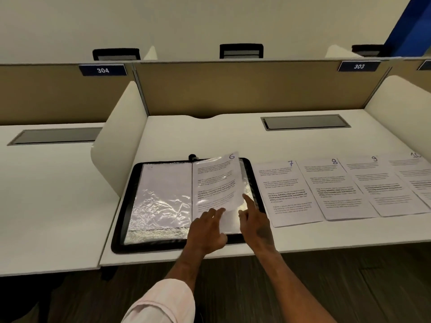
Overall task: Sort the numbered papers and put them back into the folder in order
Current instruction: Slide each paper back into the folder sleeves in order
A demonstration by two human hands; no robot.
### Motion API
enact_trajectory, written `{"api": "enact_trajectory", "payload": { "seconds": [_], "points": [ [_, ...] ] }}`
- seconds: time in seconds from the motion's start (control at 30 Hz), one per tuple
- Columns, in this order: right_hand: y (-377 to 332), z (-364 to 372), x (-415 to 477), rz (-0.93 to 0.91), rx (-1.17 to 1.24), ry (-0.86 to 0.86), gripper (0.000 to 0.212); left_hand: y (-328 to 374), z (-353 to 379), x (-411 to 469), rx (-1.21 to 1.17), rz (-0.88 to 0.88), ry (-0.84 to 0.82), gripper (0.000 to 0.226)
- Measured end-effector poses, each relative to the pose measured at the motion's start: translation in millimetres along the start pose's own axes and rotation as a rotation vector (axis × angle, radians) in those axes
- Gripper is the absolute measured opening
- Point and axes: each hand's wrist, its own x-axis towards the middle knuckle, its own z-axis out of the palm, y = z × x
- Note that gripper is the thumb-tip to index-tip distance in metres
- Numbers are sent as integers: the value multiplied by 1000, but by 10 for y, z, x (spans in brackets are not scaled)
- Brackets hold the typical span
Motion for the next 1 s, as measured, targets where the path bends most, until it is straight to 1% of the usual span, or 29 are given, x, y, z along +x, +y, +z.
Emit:
{"api": "enact_trajectory", "payload": {
  "seconds": [0.03,0.1,0.17,0.23,0.3,0.33,0.4,0.47,0.53,0.57,0.6,0.67,0.7,0.73,0.83,0.9,0.93,1.0],
  "points": [
    [-100,-20,-1,-80,-38,12,53,8,-35,-17,-27,-22,10,80],
    [-318,-45,-8,-260,-78,21,53,2,-124,-50,-98,-79,86,76],
    [-515,-36,-8,-433,-103,-9,58,-31,-272,-94,-162,-152,197,63],
    [-684,23,8,-565,-142,-42,61,-103,-443,-140,-231,-253,293,49],
    [-838,113,3,-662,-146,-42,57,-222,-600,-219,-270,-345,378,43],
    [-904,174,-5,-689,-129,-33,53,-297,-667,-275,-284,-379,423,44],
    [-994,289,-18,-680,-109,-27,46,-449,-773,-389,-322,-429,495,54],
    [-1040,418,-15,-612,-123,-75,42,-641,-852,-507,-301,-466,539,68],
    [-1053,566,-12,-507,-175,-167,45,-878,-883,-621,-265,-491,554,75],
    [-1036,630,-9,-454,-220,-223,48,-981,-886,-667,-264,-499,527,74],
    [-1010,725,-4,-402,-268,-293,52,-1103,-874,-715,-264,-519,480,68],
    [-923,904,1,-313,-346,-436,61,-1300,-854,-783,-287,-586,378,46],
    [-868,995,-3,-283,-391,-494,66,-1380,-840,-821,-288,-623,322,39],
    [-819,1067,-8,-265,-443,-541,70,-1441,-822,-862,-270,-647,274,37],
    [-732,1313,-50,-206,-561,-642,81,-1638,-736,-953,-193,-625,117,45],
    [-717,1412,-102,-162,-585,-673,93,-1751,-663,-983,-124,-576,10,52],
    [-706,1465,-117,-144,-589,-684,95,-1818,-616,-989,-105,-559,-38,57],
    [-673,1535,-142,-123,-609,-713,89,-1909,-544,-1005,-84,-535,-120,66]
  ]
}}
